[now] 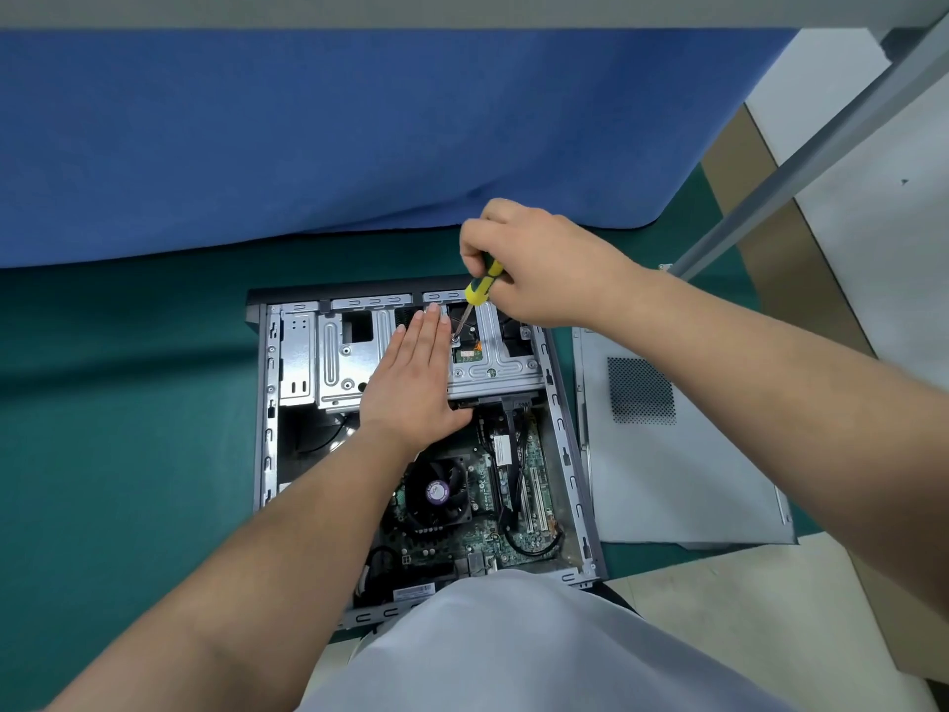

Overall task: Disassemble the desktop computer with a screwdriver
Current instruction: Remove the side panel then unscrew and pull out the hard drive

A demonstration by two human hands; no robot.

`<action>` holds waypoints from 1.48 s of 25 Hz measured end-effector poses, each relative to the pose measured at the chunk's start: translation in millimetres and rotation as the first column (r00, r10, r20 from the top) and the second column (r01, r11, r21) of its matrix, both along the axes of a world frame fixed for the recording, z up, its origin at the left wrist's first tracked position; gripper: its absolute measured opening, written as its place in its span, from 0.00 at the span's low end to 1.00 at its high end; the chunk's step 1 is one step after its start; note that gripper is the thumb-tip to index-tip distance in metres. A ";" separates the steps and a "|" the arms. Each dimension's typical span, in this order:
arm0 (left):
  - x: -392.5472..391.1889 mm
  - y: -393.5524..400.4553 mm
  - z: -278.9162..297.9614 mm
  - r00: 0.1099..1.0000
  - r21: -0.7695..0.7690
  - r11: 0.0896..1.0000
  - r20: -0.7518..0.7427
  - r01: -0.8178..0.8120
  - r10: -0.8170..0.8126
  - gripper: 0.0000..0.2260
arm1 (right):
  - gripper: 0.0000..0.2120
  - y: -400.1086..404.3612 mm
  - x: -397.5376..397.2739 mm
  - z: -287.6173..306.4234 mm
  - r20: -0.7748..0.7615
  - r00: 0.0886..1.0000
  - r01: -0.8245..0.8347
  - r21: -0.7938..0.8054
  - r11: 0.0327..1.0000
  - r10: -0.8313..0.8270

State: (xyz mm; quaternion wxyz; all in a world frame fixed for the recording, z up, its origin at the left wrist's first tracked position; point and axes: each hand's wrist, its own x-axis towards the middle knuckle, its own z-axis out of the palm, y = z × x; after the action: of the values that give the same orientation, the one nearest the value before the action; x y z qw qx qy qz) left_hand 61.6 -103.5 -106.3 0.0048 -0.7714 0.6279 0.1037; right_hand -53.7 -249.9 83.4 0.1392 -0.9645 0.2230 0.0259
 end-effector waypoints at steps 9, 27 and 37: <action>3.0 -0.8 -0.2 0.999 -0.021 1.000 -0.033 0.003 -0.004 0.55 | 0.10 -1.9 -14.6 -2.6 0.083 0.989 0.114 0.067 0.991 -0.120; -22.0 -4.5 37.1 0.609 -0.139 0.876 -0.768 -0.461 0.199 0.09 | 0.10 4.8 -64.9 2.0 0.236 0.881 0.321 0.336 0.885 -0.409; -46.3 -9.0 62.6 0.551 -0.144 0.903 -0.827 -0.405 0.115 0.04 | 0.07 15.7 -90.8 -31.3 0.141 0.376 0.145 0.967 0.208 -0.916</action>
State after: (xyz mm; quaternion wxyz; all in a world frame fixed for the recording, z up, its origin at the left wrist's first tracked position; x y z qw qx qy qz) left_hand 15.3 -112.5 -43.7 -0.4182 -0.7161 0.4466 0.3360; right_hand -144.5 -234.2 52.0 0.6631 -0.4999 0.4637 -0.3089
